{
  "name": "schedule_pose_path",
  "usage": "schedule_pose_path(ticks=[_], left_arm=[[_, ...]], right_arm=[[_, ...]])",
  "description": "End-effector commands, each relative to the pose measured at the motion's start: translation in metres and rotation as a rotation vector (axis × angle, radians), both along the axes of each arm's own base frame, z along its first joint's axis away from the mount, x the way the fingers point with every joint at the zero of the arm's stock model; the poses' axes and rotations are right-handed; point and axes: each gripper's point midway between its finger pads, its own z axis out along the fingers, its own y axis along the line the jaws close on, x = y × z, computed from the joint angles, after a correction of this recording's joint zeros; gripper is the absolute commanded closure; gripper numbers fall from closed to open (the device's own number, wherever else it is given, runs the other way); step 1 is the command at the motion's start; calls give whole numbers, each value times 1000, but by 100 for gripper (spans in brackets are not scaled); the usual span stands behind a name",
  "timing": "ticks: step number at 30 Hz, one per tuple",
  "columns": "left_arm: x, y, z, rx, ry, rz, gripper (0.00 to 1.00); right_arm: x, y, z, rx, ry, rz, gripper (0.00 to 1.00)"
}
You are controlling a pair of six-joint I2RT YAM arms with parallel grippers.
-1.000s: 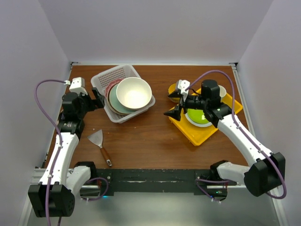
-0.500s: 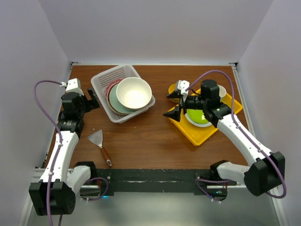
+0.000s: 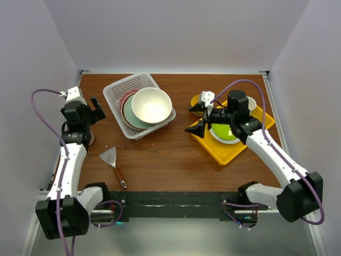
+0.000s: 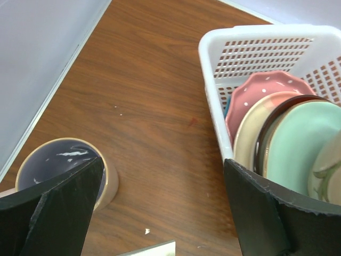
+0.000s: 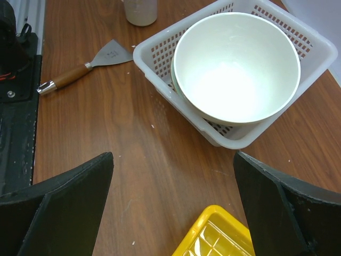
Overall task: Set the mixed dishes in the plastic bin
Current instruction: Pick up the cup at the center of the board.
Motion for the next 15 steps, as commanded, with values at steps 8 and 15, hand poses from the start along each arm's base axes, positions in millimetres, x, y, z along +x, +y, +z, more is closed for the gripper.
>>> schedule_pose_path(ticks=[8,15], left_arm=[[11,31,-5,-28,9,115,2],[16,38,-38,-58,114,145,18]], right_arm=[[-6,-1,13,22,-39,22,2],[-8,-1,14,25,-40,31,2]])
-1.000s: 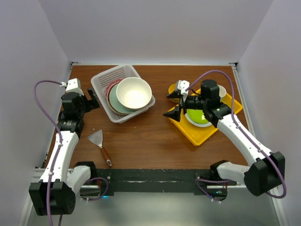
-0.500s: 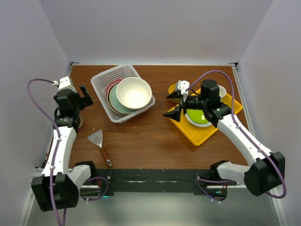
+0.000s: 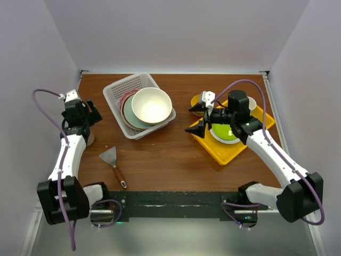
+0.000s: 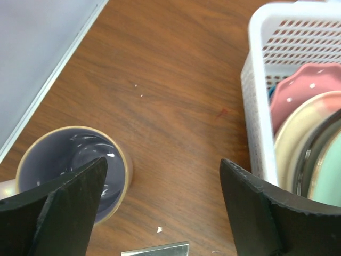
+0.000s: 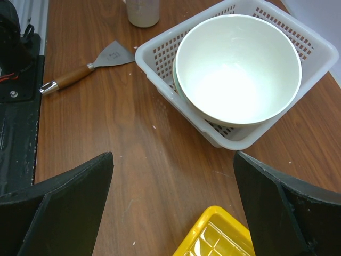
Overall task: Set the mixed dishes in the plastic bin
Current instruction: Pick up the cup at the center of the board.
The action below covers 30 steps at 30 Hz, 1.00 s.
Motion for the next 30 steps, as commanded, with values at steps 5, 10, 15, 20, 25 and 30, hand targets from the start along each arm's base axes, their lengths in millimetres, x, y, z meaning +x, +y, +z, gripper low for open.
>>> schedule_pose_path(ticks=[5,10,15,20,25,30], left_arm=[[10,22,-19,-15,91,116,47],[6,31,-37,-10,183,173,56],[6,34,-45,-7,224,191,66],[5,36,-41,6,220,189,90],[6,37,-30,23,192,183,100],[9,32,-15,25,147,145,100]], right_arm=[[-8,-1,13,21,-39,25,2],[-8,-1,14,21,-40,25,2],[-8,-2,16,23,-45,24,2],[-9,-2,16,24,-47,24,2],[-10,-3,16,26,-47,25,2],[-11,-3,17,29,-48,27,2]])
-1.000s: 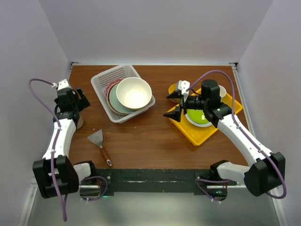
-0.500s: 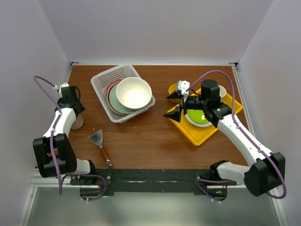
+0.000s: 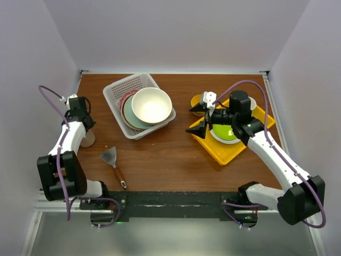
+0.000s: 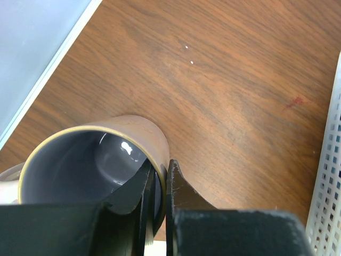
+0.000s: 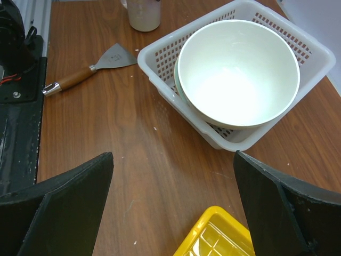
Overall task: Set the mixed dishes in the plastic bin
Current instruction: Pick up the cup at the center of the board.
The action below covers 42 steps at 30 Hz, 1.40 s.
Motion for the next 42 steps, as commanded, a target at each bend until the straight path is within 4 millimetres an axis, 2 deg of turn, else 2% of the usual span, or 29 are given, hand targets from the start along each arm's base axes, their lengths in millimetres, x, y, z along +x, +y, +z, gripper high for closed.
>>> schedule_pose_path(ticks=[1,16,22,31,36,42], left_arm=[[17,3,47,45,-139,-32,100],[23,-18,86,85,-240,-157,100],[28,-30,114,114,-300,-205,100],[43,-52,173,152,-408,-282,100],[52,-73,192,152,-440,-344,100],[62,-86,210,137,-478,-393,100]], right_arm=[[-6,-1,11,24,-36,27,2],[-5,-1,6,17,-33,33,2],[-5,-1,5,14,-32,38,2],[-6,-1,4,15,-33,44,2],[-6,-1,3,13,-33,48,2],[-6,-1,2,12,-31,46,2]])
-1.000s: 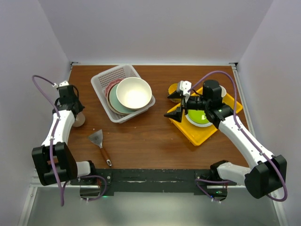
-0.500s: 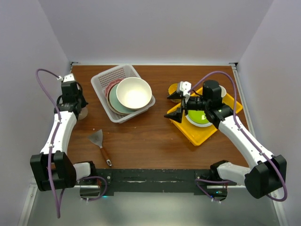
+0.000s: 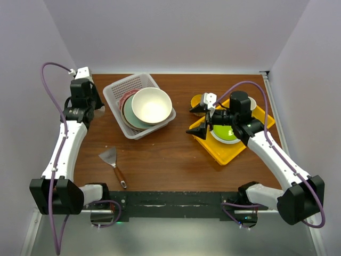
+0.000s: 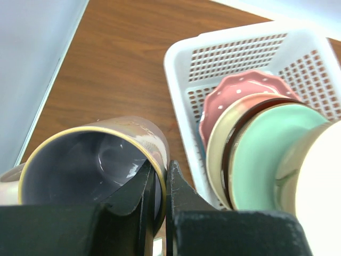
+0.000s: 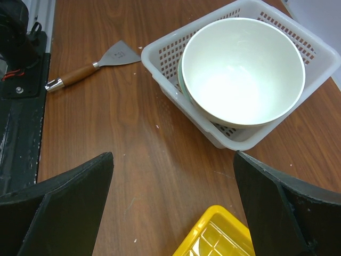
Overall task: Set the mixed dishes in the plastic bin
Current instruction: Pick up the cup at the center of the board, then place the cup in the plastic bin.
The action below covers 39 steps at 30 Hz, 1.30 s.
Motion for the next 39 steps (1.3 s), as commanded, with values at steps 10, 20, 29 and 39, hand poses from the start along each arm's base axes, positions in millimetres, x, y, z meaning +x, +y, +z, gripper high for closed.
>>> schedule_pose_path(ticks=[10,20,29,39], left_arm=[[44,-48,80,29,-200,-168,100],[84,-78,92,70,-209,-223,100],[133,-101,88,65,-212,-252,100],[187,-146,73,80,-207,-351,100]], right_arm=[[-2,1,4,11,-22,29,2],[-1,1,-1,5,-11,27,2],[1,1,-3,2,-6,22,2],[2,0,-6,3,8,22,2]])
